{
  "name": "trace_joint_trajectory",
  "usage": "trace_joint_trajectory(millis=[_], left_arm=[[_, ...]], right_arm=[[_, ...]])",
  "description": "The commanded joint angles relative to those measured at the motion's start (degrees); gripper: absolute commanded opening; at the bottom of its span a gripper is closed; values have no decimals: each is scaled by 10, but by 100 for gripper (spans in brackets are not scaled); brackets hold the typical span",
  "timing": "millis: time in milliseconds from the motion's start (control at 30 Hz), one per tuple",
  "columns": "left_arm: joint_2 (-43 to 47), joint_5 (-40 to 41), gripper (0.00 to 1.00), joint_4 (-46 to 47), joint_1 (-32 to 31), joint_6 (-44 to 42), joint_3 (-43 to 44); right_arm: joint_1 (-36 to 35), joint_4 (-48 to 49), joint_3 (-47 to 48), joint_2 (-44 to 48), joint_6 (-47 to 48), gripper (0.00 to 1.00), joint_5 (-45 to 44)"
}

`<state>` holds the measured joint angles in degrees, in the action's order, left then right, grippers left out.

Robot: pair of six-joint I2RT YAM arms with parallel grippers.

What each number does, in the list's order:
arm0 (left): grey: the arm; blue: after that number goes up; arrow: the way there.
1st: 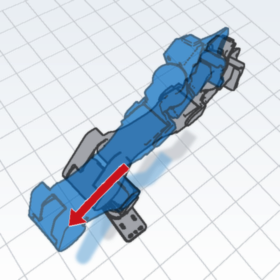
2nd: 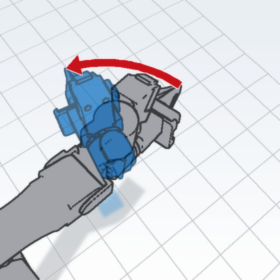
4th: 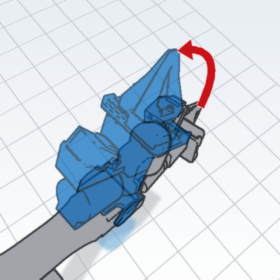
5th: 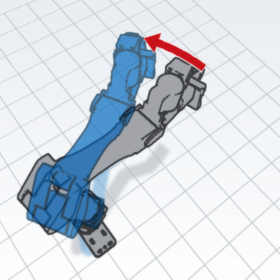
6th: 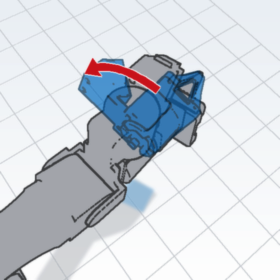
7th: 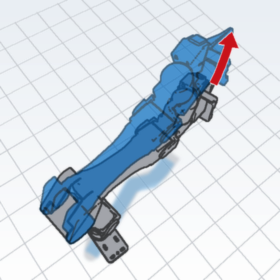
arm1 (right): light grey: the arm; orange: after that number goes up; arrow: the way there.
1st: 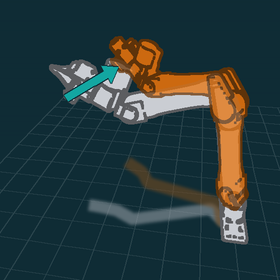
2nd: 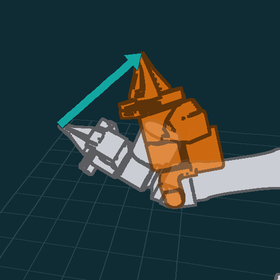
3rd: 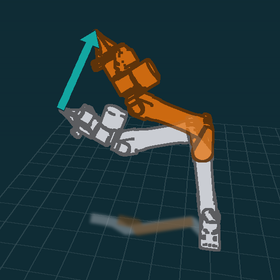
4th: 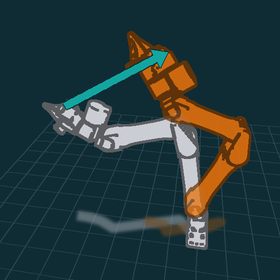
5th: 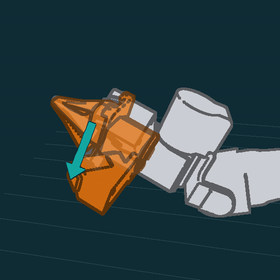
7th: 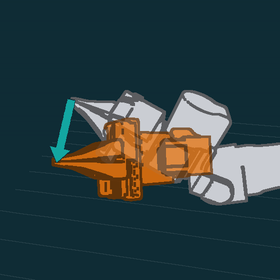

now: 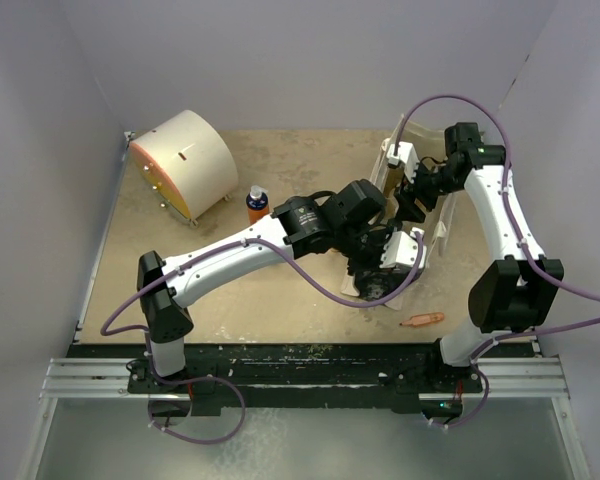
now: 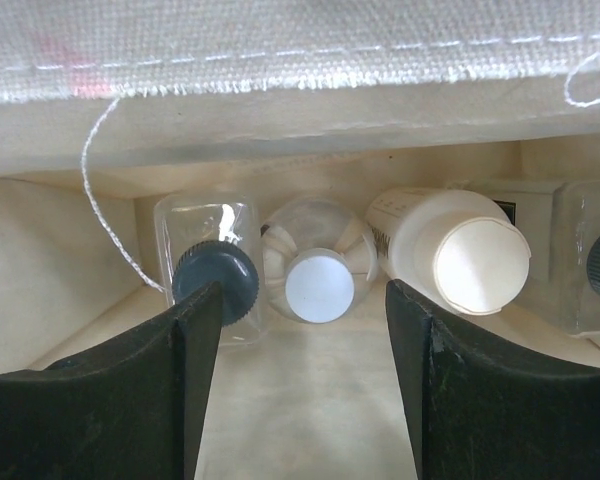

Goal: Place the personal care products into the canvas bag
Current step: Place the care product in the canvas bag.

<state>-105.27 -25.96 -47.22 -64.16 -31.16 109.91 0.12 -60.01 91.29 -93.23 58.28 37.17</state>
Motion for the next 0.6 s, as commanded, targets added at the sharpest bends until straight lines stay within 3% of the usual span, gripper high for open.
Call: trace_joint_trajectory(millis=[0,300,567], left_arm=[[32,-29,0,-7,-7,-3,-2],[32,-17,2,-5,-8,-5,-5],[21,-54,0,-3,-21,-33,-71]], right_arm=[[1,4,8,18,2,67,1],[1,-23,37,37,-12,63,39],[1,-11,55,69,-77,62,53]])
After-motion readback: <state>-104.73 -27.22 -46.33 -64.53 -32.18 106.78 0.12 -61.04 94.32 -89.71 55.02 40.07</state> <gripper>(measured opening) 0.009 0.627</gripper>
